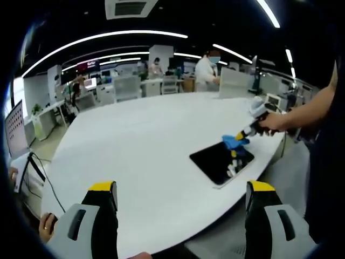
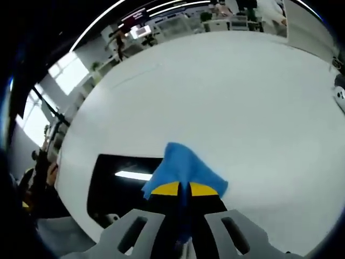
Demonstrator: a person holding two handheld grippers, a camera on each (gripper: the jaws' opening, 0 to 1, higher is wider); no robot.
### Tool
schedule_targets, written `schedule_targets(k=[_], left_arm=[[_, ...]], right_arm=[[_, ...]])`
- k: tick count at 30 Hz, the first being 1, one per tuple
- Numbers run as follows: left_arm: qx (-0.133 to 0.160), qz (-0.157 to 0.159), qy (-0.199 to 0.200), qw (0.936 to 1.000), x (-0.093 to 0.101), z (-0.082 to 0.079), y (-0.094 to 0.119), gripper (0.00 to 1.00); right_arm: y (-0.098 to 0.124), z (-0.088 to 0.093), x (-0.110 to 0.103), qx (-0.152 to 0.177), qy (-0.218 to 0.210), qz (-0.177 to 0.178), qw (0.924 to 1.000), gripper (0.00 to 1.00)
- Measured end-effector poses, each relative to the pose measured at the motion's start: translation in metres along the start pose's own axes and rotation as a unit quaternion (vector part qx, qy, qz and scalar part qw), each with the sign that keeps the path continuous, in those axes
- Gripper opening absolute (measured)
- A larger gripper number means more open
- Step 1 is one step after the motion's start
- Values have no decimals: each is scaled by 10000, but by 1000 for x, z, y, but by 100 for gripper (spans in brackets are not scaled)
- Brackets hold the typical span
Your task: Wipe the mirror surface with the cleaning cloth until all visible marks leave the cleaned area.
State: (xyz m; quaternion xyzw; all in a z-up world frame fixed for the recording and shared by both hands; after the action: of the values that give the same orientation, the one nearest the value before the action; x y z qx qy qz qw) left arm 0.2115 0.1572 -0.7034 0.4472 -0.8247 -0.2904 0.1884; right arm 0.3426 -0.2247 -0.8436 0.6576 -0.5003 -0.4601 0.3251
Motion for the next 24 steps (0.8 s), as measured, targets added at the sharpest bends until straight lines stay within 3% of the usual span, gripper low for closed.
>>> schedule_targets(k=[24], left_arm=[[40,55,-24,10000,-5,-4,3,100]], right_arm=[[-23,-4,-62,-210,401,-235,9987,0]])
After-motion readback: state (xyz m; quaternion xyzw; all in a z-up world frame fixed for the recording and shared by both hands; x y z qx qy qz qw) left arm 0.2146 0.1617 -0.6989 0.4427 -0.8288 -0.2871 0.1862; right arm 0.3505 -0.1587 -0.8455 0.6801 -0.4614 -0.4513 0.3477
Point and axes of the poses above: the point that each gripper's makers call its tool centre point, and the gripper's own axes: y roughly backward along the fingers, x roughly to its right, z roughly out of its underside, the point moved 2 cm from there along y, roughly backward along the fingers, and after that the axes turned 11 degrees about -x, right-handed, at the moved point
